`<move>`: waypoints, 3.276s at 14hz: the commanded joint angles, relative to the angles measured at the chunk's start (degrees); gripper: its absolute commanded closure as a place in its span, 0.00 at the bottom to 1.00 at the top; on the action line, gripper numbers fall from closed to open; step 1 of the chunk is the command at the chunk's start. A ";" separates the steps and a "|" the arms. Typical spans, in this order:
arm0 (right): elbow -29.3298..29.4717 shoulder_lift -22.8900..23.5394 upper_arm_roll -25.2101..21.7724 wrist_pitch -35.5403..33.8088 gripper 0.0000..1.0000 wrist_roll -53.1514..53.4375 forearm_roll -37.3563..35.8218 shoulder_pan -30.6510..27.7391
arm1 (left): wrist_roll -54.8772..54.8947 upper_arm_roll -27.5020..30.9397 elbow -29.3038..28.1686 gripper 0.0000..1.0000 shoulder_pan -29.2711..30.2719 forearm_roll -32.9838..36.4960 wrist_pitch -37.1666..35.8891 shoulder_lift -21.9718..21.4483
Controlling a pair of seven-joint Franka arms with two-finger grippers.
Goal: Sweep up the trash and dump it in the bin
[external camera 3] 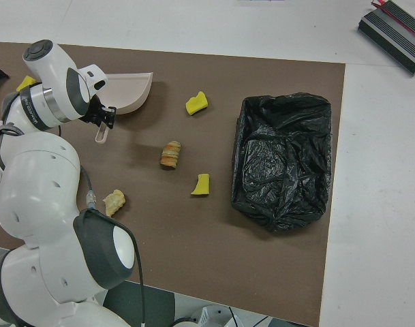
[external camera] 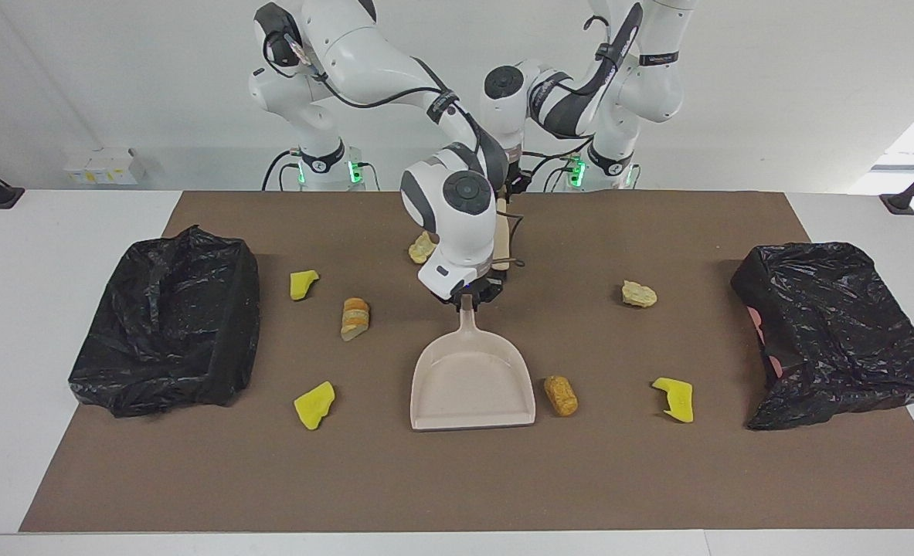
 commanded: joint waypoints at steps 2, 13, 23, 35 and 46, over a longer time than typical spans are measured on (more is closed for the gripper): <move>-0.93 -2.13 0.67 0.28 1.00 -20.70 -0.70 -4.08 | 1.26 -0.46 3.54 1.00 6.39 3.72 -3.42 0.44; 7.66 3.39 0.66 -5.70 1.00 -69.77 -10.00 -7.77 | -3.30 -0.37 18.74 1.00 28.28 7.52 -14.64 9.67; 14.53 10.26 1.02 -6.66 1.00 -83.59 -18.89 -5.49 | 1.79 -0.63 5.84 1.00 34.36 9.10 -13.63 3.26; 12.60 11.32 1.10 -3.07 1.00 -83.95 -17.66 -6.27 | -1.81 -0.99 12.94 1.00 20.48 -7.06 3.87 14.74; 10.14 10.88 1.19 -1.21 1.00 -83.95 -17.75 -6.54 | -1.29 -5.28 21.11 1.00 15.90 -13.13 11.42 21.61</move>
